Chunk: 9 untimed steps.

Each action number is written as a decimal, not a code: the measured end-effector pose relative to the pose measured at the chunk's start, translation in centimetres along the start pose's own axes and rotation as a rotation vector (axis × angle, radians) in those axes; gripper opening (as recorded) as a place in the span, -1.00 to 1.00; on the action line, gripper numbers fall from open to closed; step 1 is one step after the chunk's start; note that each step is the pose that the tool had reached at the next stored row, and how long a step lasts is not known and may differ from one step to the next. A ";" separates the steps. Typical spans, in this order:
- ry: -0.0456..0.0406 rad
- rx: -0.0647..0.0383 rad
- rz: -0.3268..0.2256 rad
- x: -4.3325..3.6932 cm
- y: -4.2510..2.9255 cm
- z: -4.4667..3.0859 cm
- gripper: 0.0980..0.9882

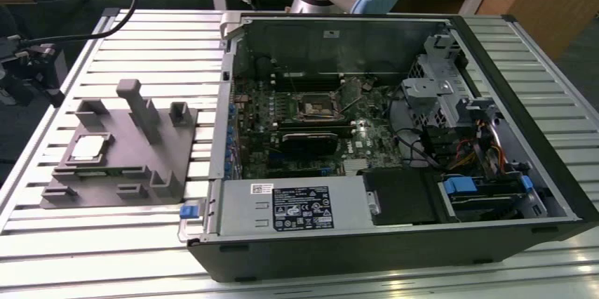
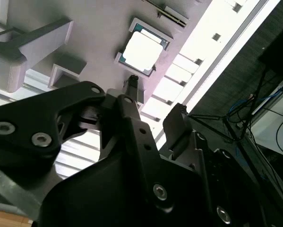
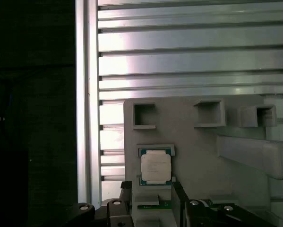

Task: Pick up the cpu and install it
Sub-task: 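Pick up the cpu and move it towards the insertion slot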

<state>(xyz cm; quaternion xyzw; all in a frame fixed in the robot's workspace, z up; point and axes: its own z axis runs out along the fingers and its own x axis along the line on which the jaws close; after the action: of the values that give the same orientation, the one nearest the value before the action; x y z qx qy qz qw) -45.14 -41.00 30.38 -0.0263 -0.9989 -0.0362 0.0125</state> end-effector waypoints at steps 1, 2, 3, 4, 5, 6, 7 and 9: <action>0.0001 0.000 -0.001 -0.01 -0.01 0.10 -0.17; 0.0001 0.000 -0.002 -0.01 -0.01 0.21 -0.04; 0.0001 0.000 -0.002 -0.01 -0.02 0.34 0.08; 0.0001 0.000 -0.002 -0.01 -0.03 0.48 0.08; 0.0000 0.000 -0.002 -0.02 -0.04 0.63 0.08; 0.0001 0.000 -0.002 -0.02 -0.06 0.78 0.23; 0.0002 0.000 -0.003 -0.03 -0.07 0.96 0.23; 0.0005 0.000 -0.006 -0.03 -0.09 1.25 0.23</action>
<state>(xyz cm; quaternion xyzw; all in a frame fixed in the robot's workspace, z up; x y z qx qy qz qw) -45.14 -41.01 29.13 -0.0232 -0.9990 -0.0362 0.0126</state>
